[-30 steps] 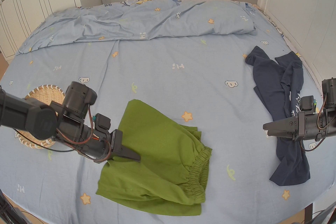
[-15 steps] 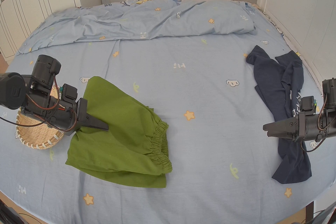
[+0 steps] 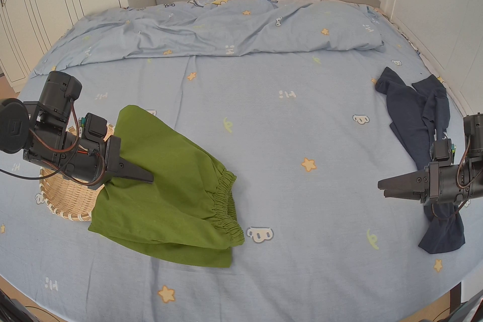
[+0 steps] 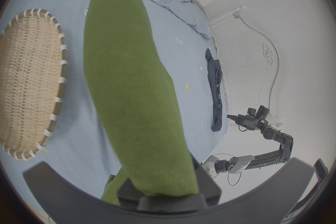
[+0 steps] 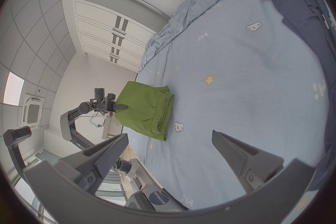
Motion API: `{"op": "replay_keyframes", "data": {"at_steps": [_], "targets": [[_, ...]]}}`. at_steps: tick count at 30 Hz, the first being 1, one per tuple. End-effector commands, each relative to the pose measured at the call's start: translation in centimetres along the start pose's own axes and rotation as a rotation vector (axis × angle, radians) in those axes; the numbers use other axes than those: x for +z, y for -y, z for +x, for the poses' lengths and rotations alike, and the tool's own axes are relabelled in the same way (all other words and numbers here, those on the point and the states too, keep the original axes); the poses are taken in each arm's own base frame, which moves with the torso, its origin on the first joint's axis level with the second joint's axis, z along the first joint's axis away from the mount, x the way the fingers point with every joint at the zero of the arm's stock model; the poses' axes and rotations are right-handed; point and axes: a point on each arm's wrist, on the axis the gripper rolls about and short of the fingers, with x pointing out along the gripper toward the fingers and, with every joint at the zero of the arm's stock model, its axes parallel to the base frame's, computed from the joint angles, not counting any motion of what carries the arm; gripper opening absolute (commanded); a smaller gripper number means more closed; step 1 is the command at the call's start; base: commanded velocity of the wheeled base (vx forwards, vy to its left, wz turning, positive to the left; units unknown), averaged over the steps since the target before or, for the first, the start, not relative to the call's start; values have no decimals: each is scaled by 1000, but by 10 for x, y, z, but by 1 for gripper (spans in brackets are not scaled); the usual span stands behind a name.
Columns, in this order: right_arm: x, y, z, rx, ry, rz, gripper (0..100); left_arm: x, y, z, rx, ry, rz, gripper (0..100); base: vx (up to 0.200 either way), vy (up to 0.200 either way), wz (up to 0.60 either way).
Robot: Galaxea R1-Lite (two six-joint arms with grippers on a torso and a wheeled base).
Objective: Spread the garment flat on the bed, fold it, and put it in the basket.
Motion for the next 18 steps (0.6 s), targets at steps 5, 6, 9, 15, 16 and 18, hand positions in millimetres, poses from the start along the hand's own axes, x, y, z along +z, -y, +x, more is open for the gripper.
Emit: {"op": "replay_keyframes", "data": {"at_steps": [5,6,9,15,16,18], "targets": [[-1,-2,-2,2,5,-9,100,-3,8,-12,-7,29,67,0,0,0,0],[-1,-2,-2,2,5,-9,100,-3,8,-12,-7,29,67,0,0,0,0],[-1,-2,-2,3,7,-12,100,-4,16,-22,-16,68,125,0,0,0,0],[-1,-3,-2,5,5,-12,100,-3,24,-39,-5,163,286,0,0,0,0],[-1,-3,-2,5,5,-12,100,-3,24,-41,-2,175,294,0,0,0,0],[-1,-3,-2,6,6,-13,100,3,16,-55,28,269,311,0,0,0,0]]}}
